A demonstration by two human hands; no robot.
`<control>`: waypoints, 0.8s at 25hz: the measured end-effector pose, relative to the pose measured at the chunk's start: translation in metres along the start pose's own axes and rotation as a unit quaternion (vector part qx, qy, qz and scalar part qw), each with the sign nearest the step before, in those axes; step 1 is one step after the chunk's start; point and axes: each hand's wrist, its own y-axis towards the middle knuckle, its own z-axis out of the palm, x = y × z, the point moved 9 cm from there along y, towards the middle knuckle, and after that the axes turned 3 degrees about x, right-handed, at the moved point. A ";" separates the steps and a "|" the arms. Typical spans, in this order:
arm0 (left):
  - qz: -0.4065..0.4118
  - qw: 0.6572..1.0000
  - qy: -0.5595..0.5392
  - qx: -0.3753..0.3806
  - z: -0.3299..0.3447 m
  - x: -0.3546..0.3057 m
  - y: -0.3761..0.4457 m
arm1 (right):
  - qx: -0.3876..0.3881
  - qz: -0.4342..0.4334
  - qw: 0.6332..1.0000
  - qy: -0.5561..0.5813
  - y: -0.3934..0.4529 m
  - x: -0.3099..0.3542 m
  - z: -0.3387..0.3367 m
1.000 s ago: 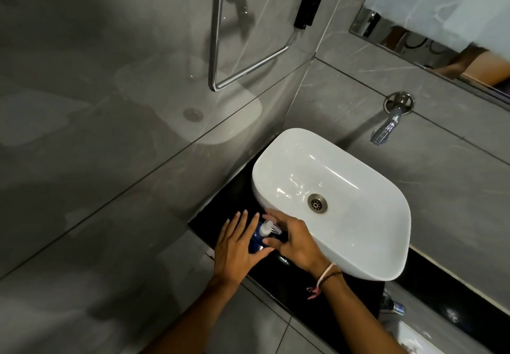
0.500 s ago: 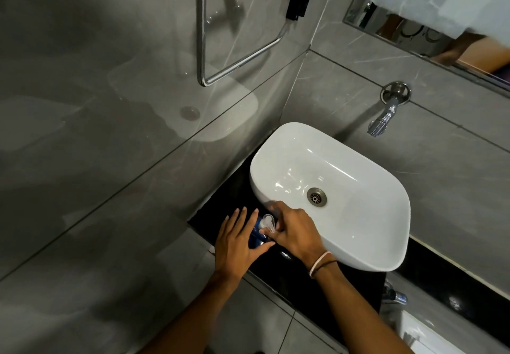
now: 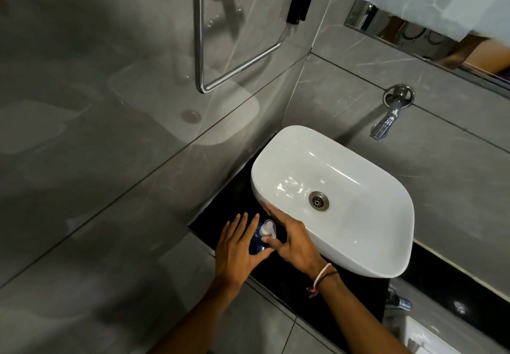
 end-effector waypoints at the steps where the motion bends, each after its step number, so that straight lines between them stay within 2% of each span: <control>1: -0.003 1.000 -0.003 -0.003 0.000 0.000 0.000 | -0.001 -0.007 1.000 0.020 -0.001 0.000 0.002; 7: 0.012 1.000 -0.007 -0.017 0.002 0.001 0.001 | -0.051 0.005 0.998 0.043 -0.005 -0.004 0.000; 10: 0.016 1.000 -0.009 -0.013 0.006 0.003 0.001 | -0.037 -0.009 0.997 0.074 -0.007 -0.003 0.008; 17: 0.011 0.999 -0.018 -0.028 0.007 0.003 0.003 | -0.076 -0.001 0.994 0.081 -0.008 -0.010 0.003; 20: 0.011 0.999 -0.024 -0.026 0.009 0.004 -0.001 | -0.058 -0.011 0.996 0.074 -0.012 -0.004 0.007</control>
